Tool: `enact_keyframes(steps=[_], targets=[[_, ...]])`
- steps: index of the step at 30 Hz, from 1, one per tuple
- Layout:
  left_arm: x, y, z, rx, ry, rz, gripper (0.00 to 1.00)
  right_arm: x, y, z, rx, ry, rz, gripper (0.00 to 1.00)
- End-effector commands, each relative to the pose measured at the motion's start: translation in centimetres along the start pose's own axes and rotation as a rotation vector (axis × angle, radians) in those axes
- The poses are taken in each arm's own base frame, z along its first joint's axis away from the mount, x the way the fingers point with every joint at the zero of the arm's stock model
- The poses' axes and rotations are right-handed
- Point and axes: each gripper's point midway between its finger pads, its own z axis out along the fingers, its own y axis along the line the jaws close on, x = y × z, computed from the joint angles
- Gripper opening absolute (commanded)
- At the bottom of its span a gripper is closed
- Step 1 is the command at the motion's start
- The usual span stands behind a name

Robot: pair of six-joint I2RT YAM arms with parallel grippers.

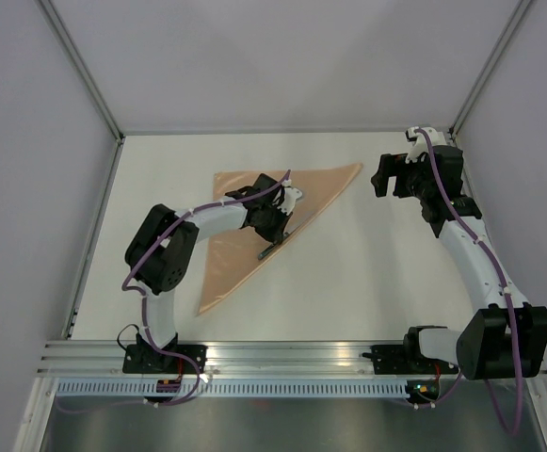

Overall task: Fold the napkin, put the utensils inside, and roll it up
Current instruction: Place the knife on the napkin.

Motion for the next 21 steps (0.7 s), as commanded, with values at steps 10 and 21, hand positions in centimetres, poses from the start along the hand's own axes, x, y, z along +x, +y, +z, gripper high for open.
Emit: enact_keyframes(steps=[10,21], targets=[[-0.8,-0.8,0.4,0.025,-0.028,-0.023,0.02,-2.0,0.0,-0.3,0.010,-0.044,-0.007,0.98],[-1.7,-0.7,0.0,0.017,-0.035,-0.024,0.02,-2.1,0.0,-0.4,0.010,-0.047,-0.010,0.98]])
